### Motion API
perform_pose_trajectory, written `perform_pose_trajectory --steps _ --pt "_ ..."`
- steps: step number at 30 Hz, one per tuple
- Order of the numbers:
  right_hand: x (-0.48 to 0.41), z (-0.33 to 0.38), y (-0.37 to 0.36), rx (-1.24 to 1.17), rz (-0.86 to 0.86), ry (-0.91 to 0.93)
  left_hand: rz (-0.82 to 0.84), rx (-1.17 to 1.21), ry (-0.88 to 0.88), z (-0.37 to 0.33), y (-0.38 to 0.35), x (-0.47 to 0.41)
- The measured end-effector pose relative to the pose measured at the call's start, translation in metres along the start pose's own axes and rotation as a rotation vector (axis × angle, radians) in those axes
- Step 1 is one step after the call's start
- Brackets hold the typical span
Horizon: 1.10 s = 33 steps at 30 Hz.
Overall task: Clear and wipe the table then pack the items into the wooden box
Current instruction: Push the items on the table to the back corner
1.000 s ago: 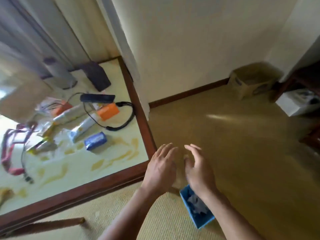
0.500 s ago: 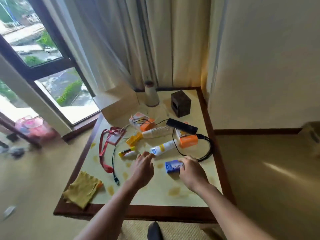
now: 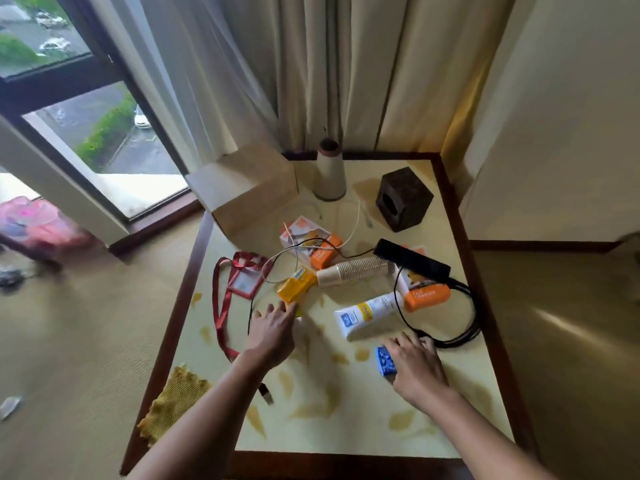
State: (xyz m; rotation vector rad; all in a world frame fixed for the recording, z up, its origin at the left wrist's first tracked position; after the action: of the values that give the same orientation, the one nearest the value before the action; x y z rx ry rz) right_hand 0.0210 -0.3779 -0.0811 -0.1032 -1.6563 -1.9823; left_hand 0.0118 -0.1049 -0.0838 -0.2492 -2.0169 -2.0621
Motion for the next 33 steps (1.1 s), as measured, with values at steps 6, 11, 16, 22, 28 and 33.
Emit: perform_pose_trajectory --steps 6,11,16,22,28,33 --pt "-0.032 0.013 0.035 -0.033 -0.15 0.086 -0.079 0.109 0.077 0.002 0.008 -0.012" --pt "-0.07 0.038 0.053 0.057 -0.033 0.186 -0.074 0.061 0.058 -0.008 0.01 -0.017" --pt "-0.091 0.043 0.041 0.206 0.099 0.192 -0.012 0.085 0.074 -0.014 0.003 -0.017" --pt "-0.101 0.043 0.04 0.171 0.085 0.204 0.023 0.182 0.081 -0.035 0.007 -0.028" --pt "-0.101 0.045 0.041 0.168 0.077 0.214 0.072 0.128 0.063 -0.061 0.003 -0.036" --pt "-0.1 0.046 0.05 0.15 0.028 0.216 -0.001 0.196 0.085 -0.061 0.005 -0.037"
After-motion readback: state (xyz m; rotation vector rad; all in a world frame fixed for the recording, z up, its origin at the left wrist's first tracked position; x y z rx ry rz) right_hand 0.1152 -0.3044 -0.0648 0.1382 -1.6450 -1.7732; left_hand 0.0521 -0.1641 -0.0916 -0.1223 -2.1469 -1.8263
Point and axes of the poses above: each hand's wrist, its own x-axis away from the middle knuckle, its own y-axis out of the back of the hand, z = x × y, the point moved 6 cm from there along -x, towards the middle knuckle, and after that the axes turned 11 degrees about -x, right-handed, at the moved point
